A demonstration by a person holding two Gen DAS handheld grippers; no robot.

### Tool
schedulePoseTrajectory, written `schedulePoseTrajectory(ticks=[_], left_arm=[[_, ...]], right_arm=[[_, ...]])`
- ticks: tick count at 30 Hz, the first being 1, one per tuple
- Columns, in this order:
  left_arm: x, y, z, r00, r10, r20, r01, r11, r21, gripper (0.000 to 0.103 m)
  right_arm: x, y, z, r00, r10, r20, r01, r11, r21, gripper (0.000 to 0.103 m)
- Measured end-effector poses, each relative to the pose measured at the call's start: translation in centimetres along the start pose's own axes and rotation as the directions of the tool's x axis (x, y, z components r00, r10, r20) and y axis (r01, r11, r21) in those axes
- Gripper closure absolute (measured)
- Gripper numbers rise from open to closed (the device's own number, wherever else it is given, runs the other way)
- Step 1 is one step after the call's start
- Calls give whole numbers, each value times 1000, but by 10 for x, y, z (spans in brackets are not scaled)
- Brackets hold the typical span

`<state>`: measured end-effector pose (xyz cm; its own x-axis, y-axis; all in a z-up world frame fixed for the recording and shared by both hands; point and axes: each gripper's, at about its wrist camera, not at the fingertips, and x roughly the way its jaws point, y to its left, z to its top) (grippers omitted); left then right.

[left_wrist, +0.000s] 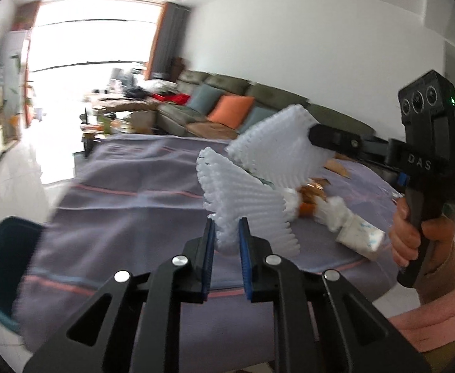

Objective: Collect trash
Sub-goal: 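Carry both foam sleeves to the teal basket and open both grippers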

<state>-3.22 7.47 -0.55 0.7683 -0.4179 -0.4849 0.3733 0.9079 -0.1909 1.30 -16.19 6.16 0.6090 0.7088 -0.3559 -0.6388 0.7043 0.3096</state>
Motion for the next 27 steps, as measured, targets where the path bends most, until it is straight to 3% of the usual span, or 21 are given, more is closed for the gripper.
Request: schedulePoseTrajectory(ticks=[6,12,22,27], left_arm=[[-36,55,-1,980,197,32,-194,978,-81,86],[-63,111,-5,926,377,16,-368,912,-178,86],[-82,189,-18,835,549,-41,-538,796,-278,86],[-80,213,-24,809,581,-90,-578,759,-299,85]], right_arm=[[49,28,15,986,162,-35,-162,987,3,93],[110,61,25,947,303,-106,-304,953,10,93],[194,99,28,868,442,-225,-438,896,70,93],[229,109,19,838,473,-272,-460,881,113,93]])
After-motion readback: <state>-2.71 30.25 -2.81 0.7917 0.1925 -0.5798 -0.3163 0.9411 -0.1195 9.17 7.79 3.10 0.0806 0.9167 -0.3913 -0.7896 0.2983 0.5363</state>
